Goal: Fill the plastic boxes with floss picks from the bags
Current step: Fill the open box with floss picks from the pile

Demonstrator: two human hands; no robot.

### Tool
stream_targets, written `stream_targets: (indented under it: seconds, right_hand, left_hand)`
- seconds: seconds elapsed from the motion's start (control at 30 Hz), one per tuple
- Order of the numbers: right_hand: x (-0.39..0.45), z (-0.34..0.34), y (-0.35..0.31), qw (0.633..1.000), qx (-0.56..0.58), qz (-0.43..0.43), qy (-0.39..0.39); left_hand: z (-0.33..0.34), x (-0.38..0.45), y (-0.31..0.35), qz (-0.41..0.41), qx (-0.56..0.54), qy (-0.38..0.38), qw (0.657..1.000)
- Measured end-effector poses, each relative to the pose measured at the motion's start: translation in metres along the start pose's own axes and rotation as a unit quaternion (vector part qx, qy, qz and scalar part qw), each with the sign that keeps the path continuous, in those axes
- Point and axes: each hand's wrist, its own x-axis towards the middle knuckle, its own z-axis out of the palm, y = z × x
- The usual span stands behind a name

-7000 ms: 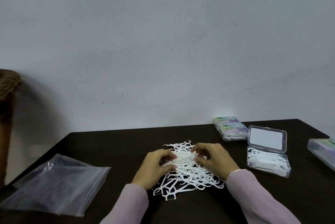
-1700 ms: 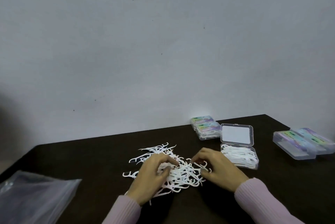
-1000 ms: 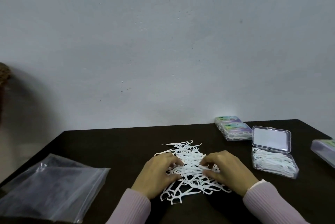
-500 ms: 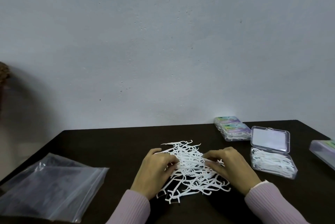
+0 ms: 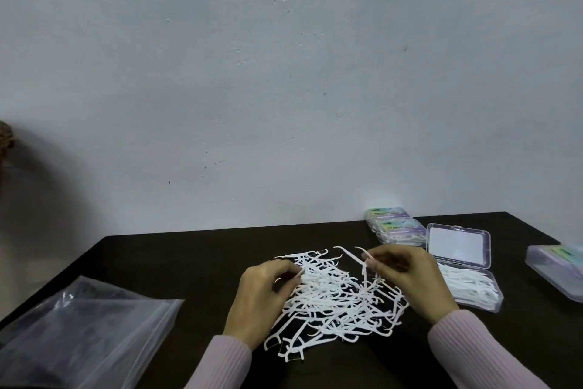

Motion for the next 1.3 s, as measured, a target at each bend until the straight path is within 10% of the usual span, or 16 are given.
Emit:
stream_targets:
  seconds: [0.53, 1.3]
  right_hand:
    - [0.007, -0.091, 0.042, 0.943, 0.083, 0.182, 0.267]
    - [0.011, -0.103, 0.062, 0.874, 0.171, 0.229, 0.394]
  left_hand:
    - [0.088, 0.036, 0.076, -0.081, -0.242, 0.012, 0.967]
    - [0.195, 0.06, 0.12, 0.033, -0.118, -0.094, 0.988]
